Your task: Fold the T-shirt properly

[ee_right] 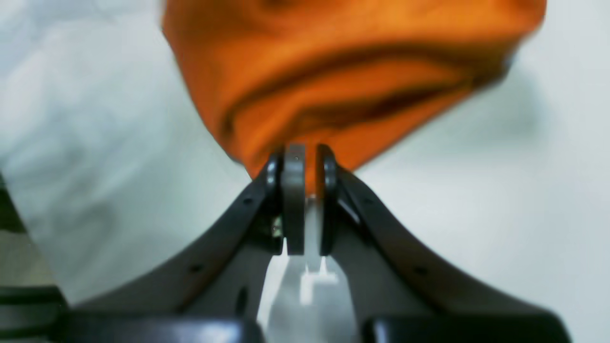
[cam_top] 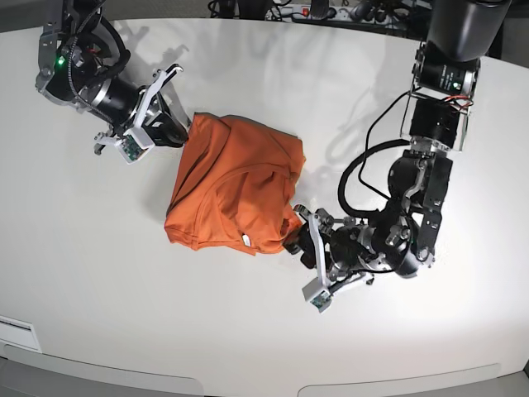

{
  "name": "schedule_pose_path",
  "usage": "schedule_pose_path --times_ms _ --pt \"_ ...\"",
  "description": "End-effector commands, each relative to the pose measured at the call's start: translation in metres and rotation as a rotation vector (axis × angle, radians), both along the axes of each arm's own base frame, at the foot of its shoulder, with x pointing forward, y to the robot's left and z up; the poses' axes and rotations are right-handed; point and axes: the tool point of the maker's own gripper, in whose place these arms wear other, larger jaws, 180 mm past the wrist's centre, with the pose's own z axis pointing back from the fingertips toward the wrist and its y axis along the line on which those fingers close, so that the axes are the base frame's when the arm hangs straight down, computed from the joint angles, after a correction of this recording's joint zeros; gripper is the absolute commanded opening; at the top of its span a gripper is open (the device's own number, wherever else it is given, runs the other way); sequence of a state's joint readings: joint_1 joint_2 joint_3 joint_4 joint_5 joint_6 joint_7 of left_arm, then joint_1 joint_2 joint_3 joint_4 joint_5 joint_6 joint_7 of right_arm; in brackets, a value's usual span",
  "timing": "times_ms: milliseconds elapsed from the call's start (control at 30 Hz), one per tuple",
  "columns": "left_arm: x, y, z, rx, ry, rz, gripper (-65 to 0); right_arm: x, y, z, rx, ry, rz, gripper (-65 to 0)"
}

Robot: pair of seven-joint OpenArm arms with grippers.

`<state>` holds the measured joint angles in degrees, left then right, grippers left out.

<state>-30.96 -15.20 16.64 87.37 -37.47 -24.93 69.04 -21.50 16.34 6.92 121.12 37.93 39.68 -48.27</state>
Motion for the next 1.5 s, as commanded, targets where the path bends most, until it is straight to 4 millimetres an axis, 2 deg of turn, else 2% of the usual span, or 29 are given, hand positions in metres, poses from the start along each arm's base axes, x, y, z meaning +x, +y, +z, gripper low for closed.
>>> schedule_pose_path --times_ms 0,67,100,200,300,433,567,800,900,1000,1200,1467 --pt "0.006 -0.001 0.028 -0.035 -0.070 -0.034 -46.9 0.004 0.005 0.021 0.024 -0.072 0.020 -57.7" --pt "-0.001 -0.002 0.047 -0.095 -0.106 -0.105 -62.6 0.003 0.009 0.037 0.014 -0.123 0.036 -57.7" --pt "-0.005 -0.002 0.054 -0.130 -0.118 -0.134 -65.0 0.003 0.010 0.045 0.005 -0.146 0.040 -57.8" --pt "-0.019 0.003 0.061 -0.180 -0.092 -0.200 -65.0 0.001 0.003 0.057 -0.034 -0.181 0.027 -65.0" --pt "-0.046 0.006 0.059 -0.226 -0.020 -0.312 -65.0 -0.003 -0.009 0.064 -0.016 -0.179 -0.021 -65.0" --pt "-0.084 0.005 0.074 -0.410 0.039 -0.422 -65.0 -0.018 -0.020 0.080 0.107 -0.159 -0.054 -65.0" --pt "-0.112 0.017 0.059 -0.348 0.066 -0.437 -65.0 -0.037 -0.040 0.083 0.173 -0.079 -0.100 -65.0" --pt "-0.167 0.050 0.056 -0.234 0.031 -0.428 -65.0 -0.081 -0.068 0.078 0.197 0.096 -0.155 -65.0" --pt "-0.189 0.065 0.057 -0.188 0.016 -0.396 -65.0 -0.106 -0.092 0.060 0.080 0.211 -0.213 -65.0" --pt "-0.213 0.077 0.053 -0.162 0.038 -0.353 -65.0 -0.123 -0.109 0.056 0.024 0.266 -0.266 -65.0" --pt "-0.275 0.092 0.034 -0.138 0.200 -0.260 -65.0 -0.174 -0.124 0.038 -0.072 0.471 -0.286 -65.0" --pt "-0.381 0.093 0.011 -0.180 0.590 -0.226 -65.0 -0.230 -0.127 0.031 -0.092 0.687 -0.296 -65.0"
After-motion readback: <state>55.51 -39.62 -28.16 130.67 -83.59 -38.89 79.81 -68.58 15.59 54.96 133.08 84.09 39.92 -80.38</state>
